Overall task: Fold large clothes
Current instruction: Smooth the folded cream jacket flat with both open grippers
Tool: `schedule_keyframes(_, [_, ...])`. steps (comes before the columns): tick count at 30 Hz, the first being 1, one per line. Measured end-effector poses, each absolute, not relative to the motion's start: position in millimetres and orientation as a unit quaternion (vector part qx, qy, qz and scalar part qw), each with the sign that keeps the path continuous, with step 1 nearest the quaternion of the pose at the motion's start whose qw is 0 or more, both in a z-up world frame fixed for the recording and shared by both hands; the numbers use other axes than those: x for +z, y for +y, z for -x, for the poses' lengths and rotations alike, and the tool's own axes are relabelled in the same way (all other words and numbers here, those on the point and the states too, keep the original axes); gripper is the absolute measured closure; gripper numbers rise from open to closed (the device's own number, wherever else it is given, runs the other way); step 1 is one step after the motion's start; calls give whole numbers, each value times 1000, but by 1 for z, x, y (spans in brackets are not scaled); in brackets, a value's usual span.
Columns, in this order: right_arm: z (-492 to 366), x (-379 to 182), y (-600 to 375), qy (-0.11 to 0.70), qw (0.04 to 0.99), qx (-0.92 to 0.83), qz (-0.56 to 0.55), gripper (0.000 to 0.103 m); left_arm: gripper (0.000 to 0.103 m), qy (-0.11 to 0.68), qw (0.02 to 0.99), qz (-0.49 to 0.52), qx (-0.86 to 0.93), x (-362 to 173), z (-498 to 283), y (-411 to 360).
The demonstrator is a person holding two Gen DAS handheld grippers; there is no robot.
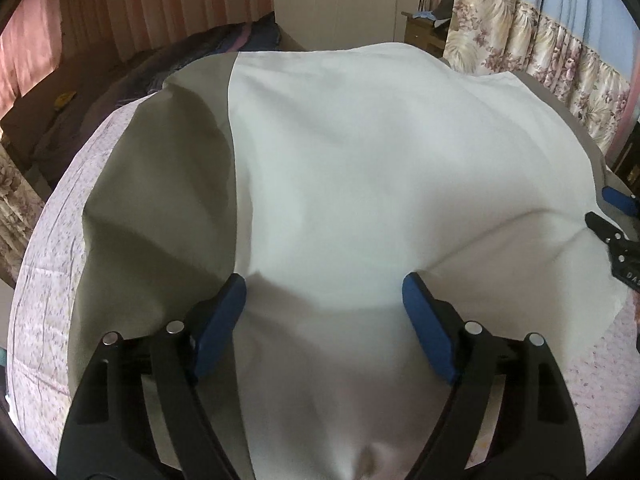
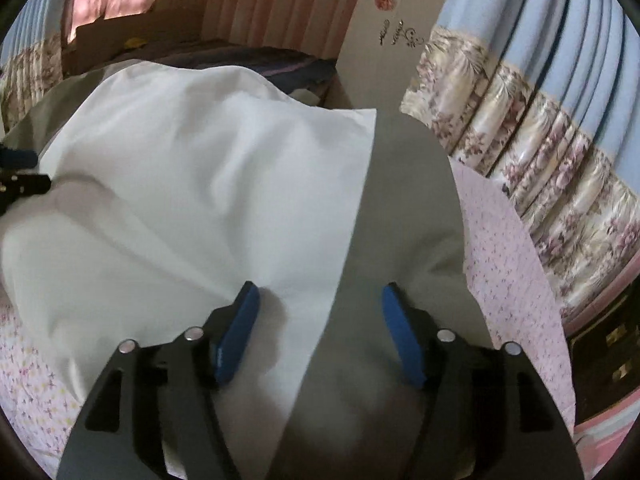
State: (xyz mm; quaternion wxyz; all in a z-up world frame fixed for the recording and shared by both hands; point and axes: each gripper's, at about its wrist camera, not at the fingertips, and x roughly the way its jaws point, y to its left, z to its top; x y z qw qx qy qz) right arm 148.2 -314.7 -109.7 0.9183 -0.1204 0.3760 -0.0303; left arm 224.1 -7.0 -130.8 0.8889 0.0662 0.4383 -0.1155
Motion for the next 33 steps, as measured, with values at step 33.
schedule_keyframes(33, [-126,-107,-245,394,911,53,111,14,3,444,890,-42,-100,-139,-183,32])
